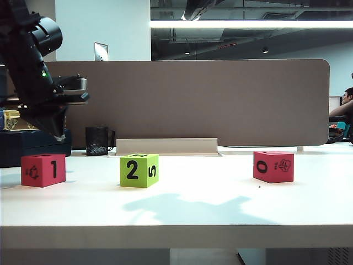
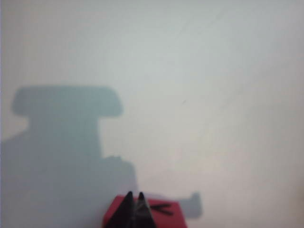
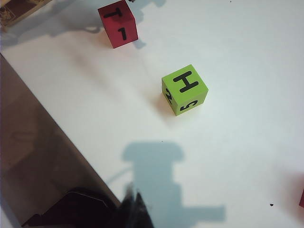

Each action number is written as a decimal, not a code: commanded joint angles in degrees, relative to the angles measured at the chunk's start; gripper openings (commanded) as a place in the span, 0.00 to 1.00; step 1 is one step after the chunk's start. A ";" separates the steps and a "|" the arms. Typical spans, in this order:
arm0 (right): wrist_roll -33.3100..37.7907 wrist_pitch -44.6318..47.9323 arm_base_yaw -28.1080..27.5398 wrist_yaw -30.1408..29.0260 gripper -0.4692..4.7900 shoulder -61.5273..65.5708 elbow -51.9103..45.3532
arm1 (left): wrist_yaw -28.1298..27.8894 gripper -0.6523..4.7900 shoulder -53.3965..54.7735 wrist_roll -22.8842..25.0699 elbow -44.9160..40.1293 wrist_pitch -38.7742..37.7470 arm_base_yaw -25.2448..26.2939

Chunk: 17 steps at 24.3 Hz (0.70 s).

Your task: Select the appropriate blocks from the scattered letter blocks on the table and arrange them in a row to spell out "THU".

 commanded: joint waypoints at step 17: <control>-2.03 -0.74 -5.99 5.75 0.08 4.90 0.15 | -12.79 0.11 1.40 0.24 4.28 -13.22 1.60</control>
